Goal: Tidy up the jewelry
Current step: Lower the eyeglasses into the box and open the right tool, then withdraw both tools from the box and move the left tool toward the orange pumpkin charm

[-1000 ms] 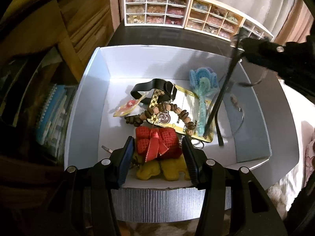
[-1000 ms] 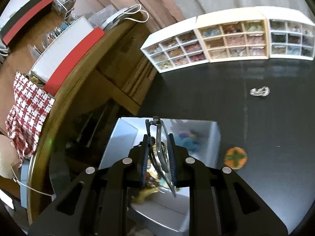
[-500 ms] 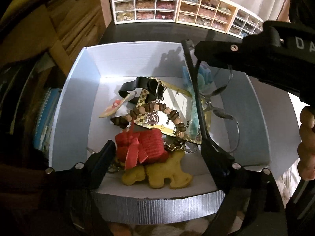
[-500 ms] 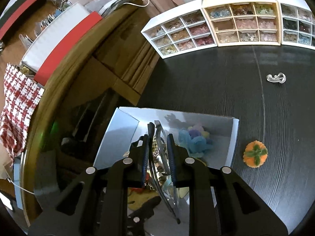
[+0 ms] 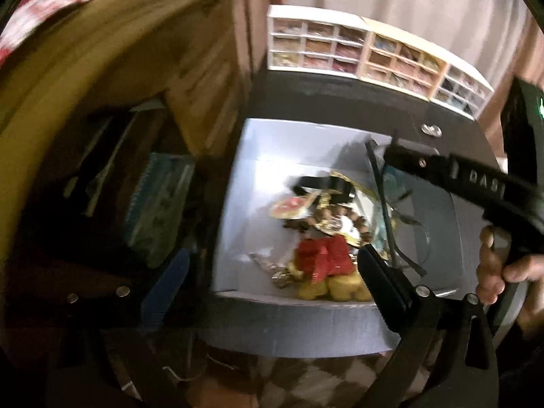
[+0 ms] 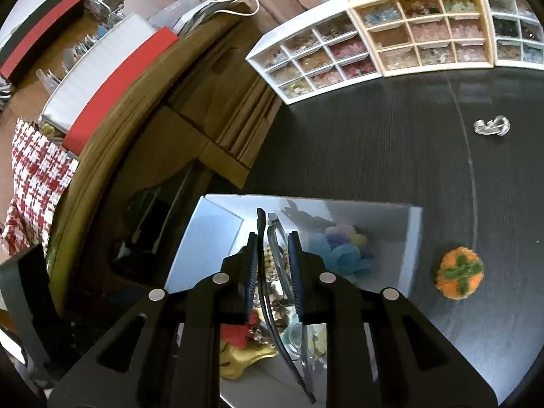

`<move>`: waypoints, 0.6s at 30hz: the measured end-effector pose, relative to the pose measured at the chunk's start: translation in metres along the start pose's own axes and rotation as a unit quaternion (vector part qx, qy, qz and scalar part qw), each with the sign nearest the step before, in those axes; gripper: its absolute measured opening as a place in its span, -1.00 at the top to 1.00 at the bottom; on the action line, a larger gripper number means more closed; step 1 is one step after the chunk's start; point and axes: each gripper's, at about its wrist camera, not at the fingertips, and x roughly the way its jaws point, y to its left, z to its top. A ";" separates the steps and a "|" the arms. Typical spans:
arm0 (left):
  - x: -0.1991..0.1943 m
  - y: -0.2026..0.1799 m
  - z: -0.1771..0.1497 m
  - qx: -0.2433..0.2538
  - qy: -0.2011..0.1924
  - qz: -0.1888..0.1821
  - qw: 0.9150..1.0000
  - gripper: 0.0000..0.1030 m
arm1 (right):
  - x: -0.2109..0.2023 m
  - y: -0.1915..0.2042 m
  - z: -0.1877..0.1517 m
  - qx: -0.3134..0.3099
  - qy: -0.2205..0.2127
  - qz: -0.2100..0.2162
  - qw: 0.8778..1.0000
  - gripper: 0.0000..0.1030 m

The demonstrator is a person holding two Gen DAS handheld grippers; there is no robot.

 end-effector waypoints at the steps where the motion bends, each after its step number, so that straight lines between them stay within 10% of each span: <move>1: -0.001 0.002 -0.001 -0.004 0.001 0.003 1.000 -0.92 | 0.002 0.001 -0.001 -0.003 -0.002 0.004 1.000 0.63; 18: 0.005 -0.005 -0.007 0.009 0.027 0.006 1.000 -0.92 | -0.060 0.002 0.016 -0.058 -0.133 0.001 0.989 -0.38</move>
